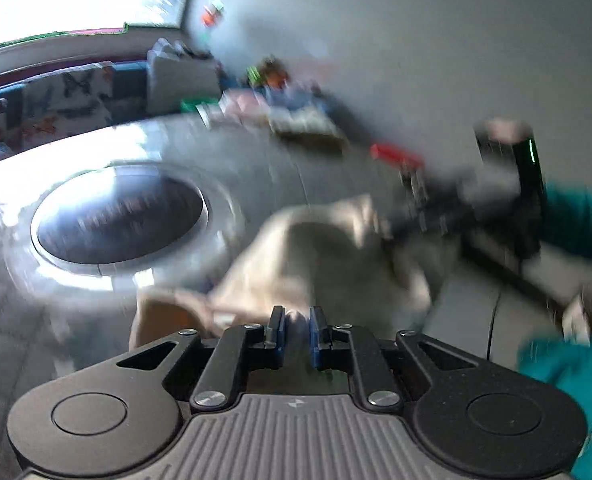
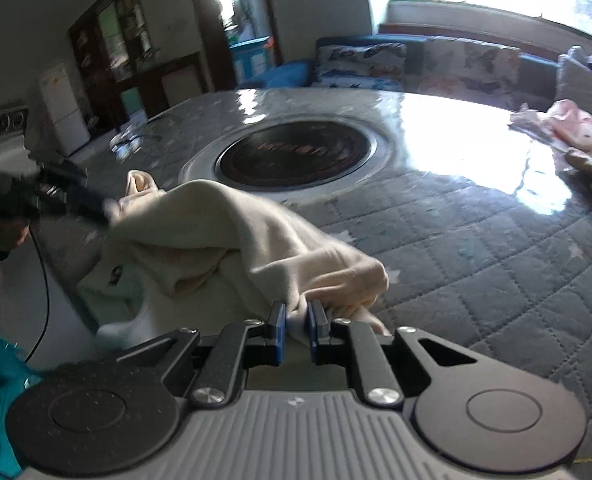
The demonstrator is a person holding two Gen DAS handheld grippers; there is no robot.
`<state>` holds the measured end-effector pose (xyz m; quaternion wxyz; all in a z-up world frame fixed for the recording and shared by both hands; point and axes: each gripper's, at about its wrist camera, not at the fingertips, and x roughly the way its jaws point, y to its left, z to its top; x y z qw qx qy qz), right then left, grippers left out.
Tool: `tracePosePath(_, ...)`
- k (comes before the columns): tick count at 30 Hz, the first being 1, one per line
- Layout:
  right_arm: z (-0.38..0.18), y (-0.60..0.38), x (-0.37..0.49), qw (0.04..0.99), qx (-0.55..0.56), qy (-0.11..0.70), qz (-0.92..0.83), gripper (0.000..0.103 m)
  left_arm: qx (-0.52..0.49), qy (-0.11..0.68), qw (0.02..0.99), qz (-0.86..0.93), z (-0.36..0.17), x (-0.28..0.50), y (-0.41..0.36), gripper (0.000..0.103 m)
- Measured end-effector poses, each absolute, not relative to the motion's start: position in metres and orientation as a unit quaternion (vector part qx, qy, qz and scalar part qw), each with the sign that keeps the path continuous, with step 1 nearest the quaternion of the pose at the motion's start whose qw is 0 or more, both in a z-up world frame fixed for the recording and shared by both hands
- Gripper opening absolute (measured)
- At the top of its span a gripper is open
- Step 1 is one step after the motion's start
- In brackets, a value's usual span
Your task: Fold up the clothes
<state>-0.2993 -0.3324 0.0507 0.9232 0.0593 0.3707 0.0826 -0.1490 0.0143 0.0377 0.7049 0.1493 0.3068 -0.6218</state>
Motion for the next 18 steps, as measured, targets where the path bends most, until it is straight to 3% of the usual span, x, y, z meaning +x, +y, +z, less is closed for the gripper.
tracePosePath(8, 0.067, -0.356, -0.308, 0.928, 0.118, 0.347, 0.072, 0.019, 0.139, 0.323, 0.704, -0.617, 0.034, -0.146, 0.018, 0.019)
tracePosePath(10, 0.071, -0.361, -0.310, 0.928, 0.132, 0.340, 0.070, 0.027, 0.128, 0.310, 0.707, -0.622, 0.048, -0.145, 0.024, 0.024)
tracePosePath(15, 0.073, -0.384, -0.303, 0.928, 0.178, 0.325, 0.032, 0.027, 0.078, 0.270, 0.740, -0.611, 0.084, -0.136, 0.025, 0.049)
tracePosePath(18, 0.064, -0.400, -0.292, 0.918, 0.231, 0.322, 0.014, 0.028, 0.073, 0.291, 0.771, -0.563, 0.087, -0.118, 0.007, 0.053)
